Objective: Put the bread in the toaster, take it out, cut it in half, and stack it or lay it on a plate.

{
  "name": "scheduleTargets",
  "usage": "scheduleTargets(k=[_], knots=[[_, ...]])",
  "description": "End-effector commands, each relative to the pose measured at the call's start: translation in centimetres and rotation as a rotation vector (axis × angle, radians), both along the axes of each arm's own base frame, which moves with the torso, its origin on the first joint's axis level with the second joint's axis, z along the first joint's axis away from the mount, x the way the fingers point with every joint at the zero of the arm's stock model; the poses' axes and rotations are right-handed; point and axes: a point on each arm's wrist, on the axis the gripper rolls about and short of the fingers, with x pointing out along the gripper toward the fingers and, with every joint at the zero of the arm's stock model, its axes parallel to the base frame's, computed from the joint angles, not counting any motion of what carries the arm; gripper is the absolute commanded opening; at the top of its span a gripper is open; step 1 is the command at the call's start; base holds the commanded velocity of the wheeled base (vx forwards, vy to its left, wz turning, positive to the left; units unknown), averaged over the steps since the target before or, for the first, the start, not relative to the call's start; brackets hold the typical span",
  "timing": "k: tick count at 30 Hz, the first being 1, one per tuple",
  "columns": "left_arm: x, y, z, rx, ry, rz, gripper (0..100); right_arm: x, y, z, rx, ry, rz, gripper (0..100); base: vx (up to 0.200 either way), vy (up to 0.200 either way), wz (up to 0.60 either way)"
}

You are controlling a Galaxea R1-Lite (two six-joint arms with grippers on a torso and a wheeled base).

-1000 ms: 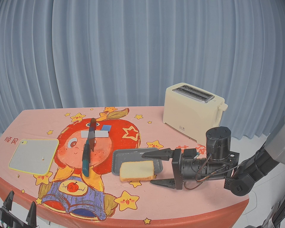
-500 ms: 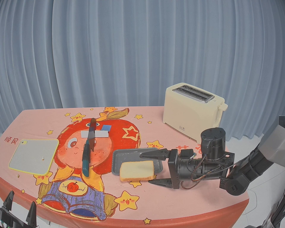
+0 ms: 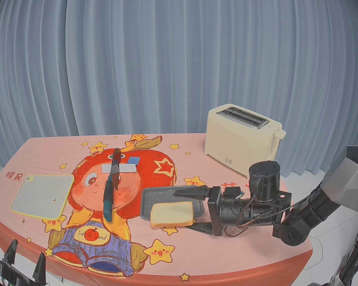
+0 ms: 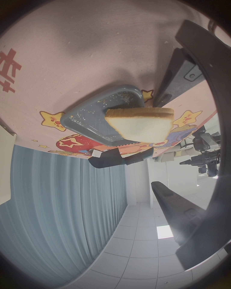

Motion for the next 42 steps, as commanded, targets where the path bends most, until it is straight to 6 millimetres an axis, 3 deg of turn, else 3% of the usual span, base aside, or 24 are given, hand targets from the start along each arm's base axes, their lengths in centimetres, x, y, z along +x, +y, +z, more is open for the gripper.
scheduleTargets(k=[1, 2, 22, 42], knots=[[0.1, 0.0, -0.5, 0.0, 0.019, 0.001, 100, -0.2, 0.5, -0.8, -0.031, 0.009, -0.022, 100, 0.0, 0.0, 0.0], [0.1, 0.0, -0.5, 0.0, 0.019, 0.001, 100, -0.3, 0.7, -0.9, -0.038, 0.009, -0.029, 0, 0.0, 0.0, 0.0], [0.1, 0.0, -0.5, 0.0, 0.019, 0.001, 100, -0.7, 0.6, -0.7, -0.039, 0.006, -0.029, 0, 0.0, 0.0, 0.0], [0.1, 0.0, -0.5, 0.0, 0.019, 0.001, 100, -1.6, -0.2, 3.2, 0.034, -0.078, -0.032, 0, 0.0, 0.0, 0.0]])
